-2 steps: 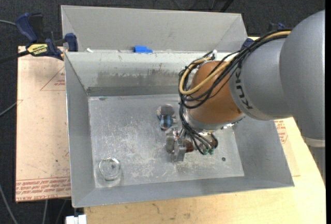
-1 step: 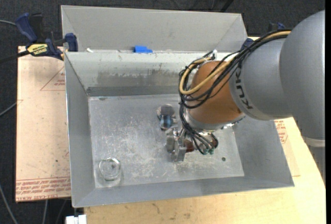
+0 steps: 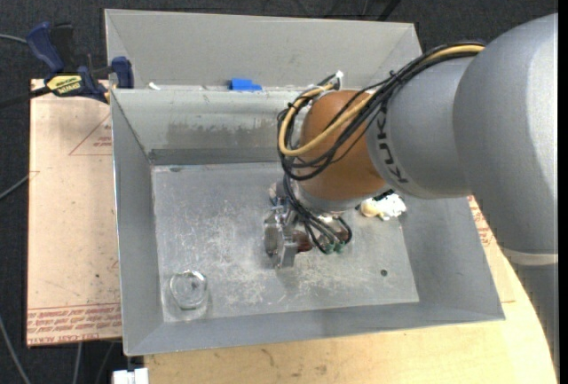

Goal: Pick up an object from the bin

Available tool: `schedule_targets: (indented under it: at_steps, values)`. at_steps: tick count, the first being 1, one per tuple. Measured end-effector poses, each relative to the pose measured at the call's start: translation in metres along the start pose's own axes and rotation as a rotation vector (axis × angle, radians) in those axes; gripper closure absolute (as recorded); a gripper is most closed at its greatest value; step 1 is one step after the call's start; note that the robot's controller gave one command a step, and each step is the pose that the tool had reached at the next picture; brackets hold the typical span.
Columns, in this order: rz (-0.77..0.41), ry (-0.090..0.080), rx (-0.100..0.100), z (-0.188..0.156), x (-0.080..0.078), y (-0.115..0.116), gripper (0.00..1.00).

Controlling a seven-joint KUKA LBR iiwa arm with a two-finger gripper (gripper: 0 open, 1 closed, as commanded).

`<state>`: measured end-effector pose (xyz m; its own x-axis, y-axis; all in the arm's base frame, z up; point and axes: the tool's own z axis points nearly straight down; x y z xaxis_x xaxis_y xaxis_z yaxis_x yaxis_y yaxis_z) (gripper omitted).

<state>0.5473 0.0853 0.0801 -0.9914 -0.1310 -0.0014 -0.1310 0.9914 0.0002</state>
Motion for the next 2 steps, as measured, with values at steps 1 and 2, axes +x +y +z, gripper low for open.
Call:
schedule_targets:
  at_steps: [1, 2]
  values:
    - [-0.011, -0.003, 0.000, -0.0408, -0.0452, -0.0552, 0.00]
    - [-0.012, -0.002, 0.000, -0.0404, -0.0450, -0.0544, 0.00]
